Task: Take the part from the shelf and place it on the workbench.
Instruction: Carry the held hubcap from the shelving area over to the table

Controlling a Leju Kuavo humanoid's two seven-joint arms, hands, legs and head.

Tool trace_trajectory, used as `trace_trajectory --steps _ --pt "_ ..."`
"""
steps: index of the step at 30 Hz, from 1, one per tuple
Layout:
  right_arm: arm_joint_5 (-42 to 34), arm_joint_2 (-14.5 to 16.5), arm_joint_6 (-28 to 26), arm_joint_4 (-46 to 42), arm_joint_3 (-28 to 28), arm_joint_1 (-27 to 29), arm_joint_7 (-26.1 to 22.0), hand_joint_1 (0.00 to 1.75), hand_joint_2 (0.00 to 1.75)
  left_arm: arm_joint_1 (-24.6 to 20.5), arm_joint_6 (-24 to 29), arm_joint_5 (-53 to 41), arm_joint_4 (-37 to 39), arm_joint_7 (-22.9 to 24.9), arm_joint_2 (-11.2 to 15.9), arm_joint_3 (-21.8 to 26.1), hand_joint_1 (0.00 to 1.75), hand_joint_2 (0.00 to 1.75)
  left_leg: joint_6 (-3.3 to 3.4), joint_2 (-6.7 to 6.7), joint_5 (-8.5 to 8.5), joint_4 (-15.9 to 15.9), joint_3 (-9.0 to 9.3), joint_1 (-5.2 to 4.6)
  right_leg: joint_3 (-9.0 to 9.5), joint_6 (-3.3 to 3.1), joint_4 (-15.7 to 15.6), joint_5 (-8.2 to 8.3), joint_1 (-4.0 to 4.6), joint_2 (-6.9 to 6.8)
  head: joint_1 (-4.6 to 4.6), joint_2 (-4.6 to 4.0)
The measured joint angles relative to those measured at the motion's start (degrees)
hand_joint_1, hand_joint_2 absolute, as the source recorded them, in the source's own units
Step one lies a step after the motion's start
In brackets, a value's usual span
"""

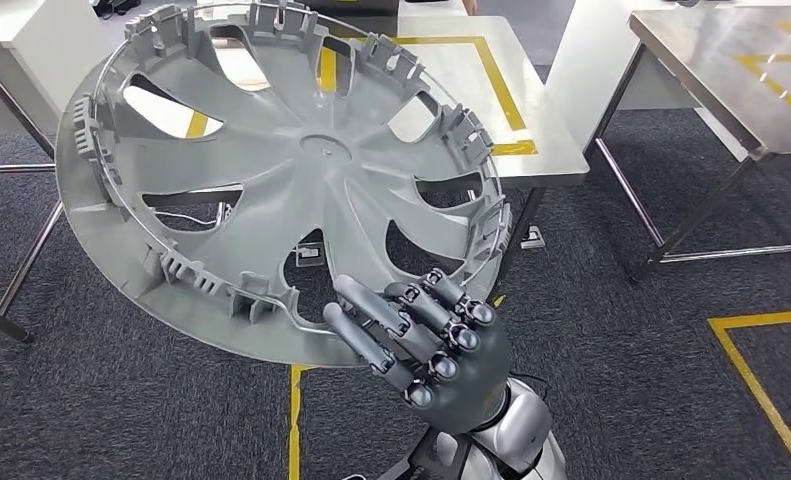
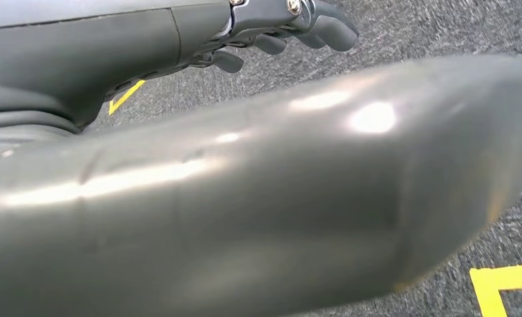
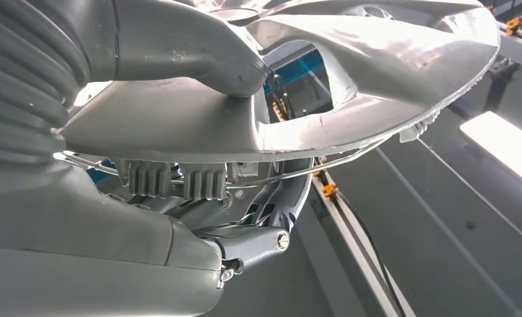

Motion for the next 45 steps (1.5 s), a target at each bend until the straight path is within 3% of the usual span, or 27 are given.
trace_trajectory --steps 2,5,7,10,12,13,15,17,18,20,21,22,23,25,27,28,30,31,32,33,34,36,37,38,41,43,45 --pt "-0.1 0.0 0.0 0.0 -0.1 0.6 -0.4 1.75 1.75 0.1 0.0 0.0 0.0 0.0 0.0 0.0 0.00 0.00 -0.02 -0.25 -1.10 0.0 1.43 -0.13 -1.48 -0.41 -1.3 1.63 0.12 0.04 0.02 0.00" --pt "-0.3 0.1 0.0 0.0 -0.5 1.2 -0.9 1.75 1.75 0.1 0.0 0.1 0.1 -0.2 -0.2 0.0 0.00 0.00 -0.21 -0.54 -3.02 -0.1 3.54 -0.39 0.55 -2.21 -12.2 9.76 0.92 0.23 -0.06 0.00" --pt "-0.3 0.3 0.0 -0.1 -0.7 1.5 -1.2 1.75 1.75 0.1 0.0 0.1 0.1 -0.3 -0.3 0.0 0.00 0.00 -0.77 -0.66 -3.96 -0.1 4.43 -0.42 1.69 -2.85 -15.7 11.82 1.42 0.48 -0.05 0.00" --pt "-0.3 0.8 0.0 -0.3 -1.1 1.7 -1.2 1.75 1.75 -0.1 -0.1 0.2 0.1 -0.4 -0.4 0.0 0.00 0.00 -1.73 -0.50 -3.22 2.1 5.05 -0.41 4.20 -3.30 -16.8 10.81 1.20 0.58 0.10 0.00" --pt "-0.3 1.1 0.0 -0.4 -1.2 1.8 -1.3 1.75 1.75 -0.3 -0.1 0.2 0.1 -0.4 -0.4 0.0 0.00 0.00 -2.16 -0.18 -2.62 7.8 1.74 -0.34 6.13 -3.68 -17.2 9.92 0.85 0.48 0.04 0.00" --pt "-0.2 1.1 0.0 -0.4 -1.3 1.8 -1.5 1.75 1.75 -0.4 -0.1 0.2 0.1 -0.4 -0.5 0.0 0.00 0.00 -2.40 -0.04 -3.23 11.3 -0.61 -0.29 6.89 -3.80 -17.2 9.24 0.77 0.44 0.01 0.00" --pt "-0.2 1.2 -0.1 -0.5 -1.3 2.1 -1.8 1.75 1.75 -0.2 -0.1 0.2 0.1 -0.4 -0.4 0.0 0.00 0.00 -2.87 0.09 -6.90 15.5 -5.04 -0.19 8.61 -3.84 -17.2 7.68 0.56 0.52 -0.02 0.00" --pt "-0.2 1.3 -0.1 -0.5 -1.4 2.4 -2.0 1.75 1.75 0.0 -0.1 0.3 0.1 -0.4 -0.2 0.0 0.00 0.00 -3.25 0.17 -9.42 14.3 -7.26 -0.15 10.91 -3.59 -17.2 5.83 0.21 0.64 -0.02 0.00" --pt "-0.1 1.3 0.0 -0.5 -1.5 2.6 -2.1 1.75 1.75 0.0 -0.1 0.3 0.1 -0.4 -0.2 0.0 0.00 0.00 -3.51 0.27 -8.41 11.8 -7.53 -0.07 12.16 -3.33 -17.2 4.83 -0.02 0.66 -0.02 0.00" --pt "0.1 1.4 0.0 -0.5 -1.7 2.6 -2.2 1.75 1.75 0.2 -0.2 0.3 0.1 -0.4 -0.1 0.0 0.00 0.00 -3.92 0.91 -0.77 5.2 -7.52 0.26 14.22 -2.63 -17.0 2.73 -0.26 0.63 -0.09 0.00" --pt "0.3 1.4 -0.1 -0.5 -1.8 2.6 -2.3 1.75 1.75 0.3 -0.2 0.3 0.2 -0.4 -0.1 0.0 0.00 0.00 -3.65 1.24 2.65 3.0 -7.41 0.31 14.86 -2.24 -16.9 1.73 -0.19 0.65 -0.18 0.00" --pt "0.4 1.5 -0.1 -0.5 -1.8 2.6 -2.2 1.75 1.75 0.4 -0.3 0.3 0.2 -0.4 -0.1 0.0 0.00 0.00 -3.15 1.48 4.93 1.8 -7.32 0.38 15.55 -1.78 -16.9 0.99 -0.06 0.65 -0.20 0.00" --pt "0.4 1.6 -0.1 -0.5 -1.9 2.6 -2.2 1.75 1.75 0.4 -0.4 0.3 0.3 -0.3 -0.1 0.0 0.00 0.00 -2.44 1.58 5.18 1.6 -7.14 0.36 16.06 -1.38 -16.8 0.75 0.07 0.68 -0.21 0.00" --pt "0.4 1.8 0.0 -0.5 -2.1 2.6 -2.1 1.75 1.75 0.3 -0.4 0.3 0.2 -0.3 -0.1 0.0 0.00 0.00 -1.35 1.15 4.18 1.7 -5.98 0.54 15.32 -0.69 -14.4 2.09 0.11 0.56 -0.04 0.00" --pt "0.5 1.8 0.0 -0.5 -2.3 2.6 -1.8 1.75 1.75 0.1 -0.4 0.3 0.1 -0.3 -0.1 0.0 0.00 0.00 -0.70 0.83 3.14 1.1 -4.30 0.64 11.00 -0.21 -7.8 4.00 0.00 0.44 0.16 0.00" --pt "0.7 1.8 0.0 -0.5 -2.3 2.6 -1.6 1.75 1.75 0.1 -0.4 0.2 0.0 -0.3 -0.1 0.0 0.00 0.00 -0.47 0.76 2.45 0.8 -3.39 0.57 8.09 0.02 -4.1 3.68 -0.04 0.40 0.29 0.00" --pt "1.4 1.8 0.0 -0.3 -2.4 2.6 -0.4 1.75 1.75 0.1 -0.4 0.2 0.0 -0.3 0.0 0.0 0.00 0.00 -0.27 0.46 0.94 0.3 -1.37 0.42 2.88 0.18 0.1 -0.52 -0.03 0.40 0.34 0.00" --pt "1.7 1.8 0.0 -0.1 -2.4 2.6 0.2 1.75 1.75 0.1 -0.4 0.2 0.0 -0.3 0.0 0.0 0.00 0.00 -0.24 0.26 0.10 0.2 -0.24 0.31 1.16 0.09 0.3 -2.80 0.00 0.40 0.37 0.00" --pt "2.0 1.7 0.0 0.1 -2.4 2.6 1.0 1.75 1.75 0.1 -0.4 0.1 0.0 -0.3 0.0 0.0 0.00 0.00 -0.21 0.07 -0.76 0.1 0.97 0.18 0.09 -0.16 -0.8 -3.96 0.10 0.40 0.39 0.00" --pt "2.1 1.6 0.0 0.4 -2.4 2.6 1.6 1.75 1.75 0.1 -0.4 0.0 0.0 -0.4 0.0 0.0 0.00 0.00 -0.19 -0.08 -1.65 0.0 2.24 -0.02 -0.43 -0.60 -3.1 -3.28 0.25 0.41 0.43 0.00" --pt "2.2 1.4 0.0 0.9 -2.4 2.6 2.3 1.75 1.75 0.2 -0.4 -0.2 0.0 -0.4 0.0 0.0 0.00 0.00 -0.14 -0.16 -2.54 -0.1 3.25 -0.15 -0.60 -1.35 -6.4 -0.08 0.54 0.40 0.44 0.00" --pt "2.1 0.9 0.0 1.9 -2.4 2.6 3.4 1.75 1.75 0.2 -0.5 -0.5 0.2 -0.4 -0.3 0.0 0.00 0.00 -0.34 -0.31 -4.22 -0.2 5.06 -0.44 -0.83 -3.09 -13.0 9.34 1.56 0.77 0.17 0.00" --pt "2.0 0.7 0.0 2.3 -2.4 2.5 3.8 1.75 1.75 0.2 -0.6 -0.6 0.2 -0.4 -0.3 0.0 0.00 0.00 -0.58 -0.40 -4.92 -0.4 5.66 -0.44 -0.65 -3.65 -15.0 12.83 1.99 0.95 0.02 0.00" --pt "1.9 0.5 0.0 2.7 -2.4 2.4 4.2 1.75 1.75 0.1 -0.7 -0.8 0.2 -0.4 -0.4 -0.1 0.00 0.00 -0.93 -0.50 -5.23 -0.4 6.42 -0.49 -0.30 -3.84 -15.9 14.25 2.26 1.13 -0.12 0.00" --pt "3.5 -0.1 0.0 4.2 -1.9 0.9 6.6 1.75 1.75 -0.3 -0.8 -1.5 0.1 -0.4 -0.4 -0.4 0.00 0.00 -1.98 -0.42 -4.30 2.6 6.11 -0.44 2.19 -4.18 -17.0 13.46 1.94 1.09 -0.04 0.00" --pt "4.8 -0.8 0.0 5.8 -1.1 -0.5 8.6 1.75 1.75 -0.6 -0.8 -2.3 0.1 -0.4 -0.4 -0.8 0.00 0.00 -2.47 -0.20 -5.04 8.1 2.61 -0.38 3.60 -4.69 -17.5 12.66 1.57 1.05 -0.03 0.00" --pt "5.5 -1.5 0.0 7.9 -0.2 -2.0 10.0 1.75 1.75 -0.6 -0.8 -2.7 0.1 -0.6 -0.3 -1.2 0.00 0.00 -2.94 -0.08 -8.42 13.2 -1.58 -0.26 4.67 -4.81 -17.6 11.57 1.36 1.12 -0.04 0.00"
